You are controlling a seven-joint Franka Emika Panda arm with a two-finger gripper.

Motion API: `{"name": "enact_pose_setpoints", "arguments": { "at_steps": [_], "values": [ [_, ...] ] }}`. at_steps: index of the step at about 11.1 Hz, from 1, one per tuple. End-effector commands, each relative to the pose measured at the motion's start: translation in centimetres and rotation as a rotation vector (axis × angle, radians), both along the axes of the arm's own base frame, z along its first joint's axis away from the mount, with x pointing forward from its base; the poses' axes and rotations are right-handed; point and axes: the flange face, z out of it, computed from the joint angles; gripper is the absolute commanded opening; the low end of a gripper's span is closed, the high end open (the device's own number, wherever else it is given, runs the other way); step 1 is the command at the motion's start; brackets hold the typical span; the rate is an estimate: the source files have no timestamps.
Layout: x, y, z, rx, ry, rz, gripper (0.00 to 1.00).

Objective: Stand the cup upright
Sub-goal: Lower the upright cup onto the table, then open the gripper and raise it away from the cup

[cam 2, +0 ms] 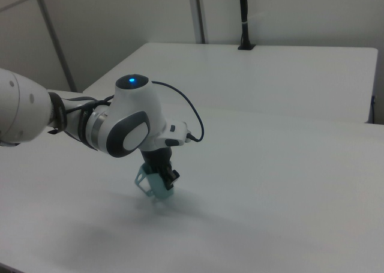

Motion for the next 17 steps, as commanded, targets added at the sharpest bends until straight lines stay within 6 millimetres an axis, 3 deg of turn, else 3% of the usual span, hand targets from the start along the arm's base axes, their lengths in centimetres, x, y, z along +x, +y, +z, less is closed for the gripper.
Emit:
{"name": "enact_pose_setpoints", "arguments": {
  "at_steps": [1, 7, 10, 11, 14, 15, 17],
  "values": [
    [0.3, -0.4, 1.0, 0.044, 0.032, -0.010, 1.00],
    [2.2, -0.7, 9.4, 0.076, 0.054, 0.007, 1.00],
    [3.8, -0.5, 16.1, 0.082, -0.017, 0.011, 1.00],
    [4.2, -0.7, 19.4, 0.083, -0.049, 0.022, 1.00],
    [2.6, -1.8, 22.7, -0.043, -0.001, 0.179, 1.00],
    [1.2, -2.2, 23.9, -0.061, 0.032, 0.262, 1.00],
    [0.2, -2.4, 25.7, -0.060, 0.060, 0.290, 1.00]
  ]
}}
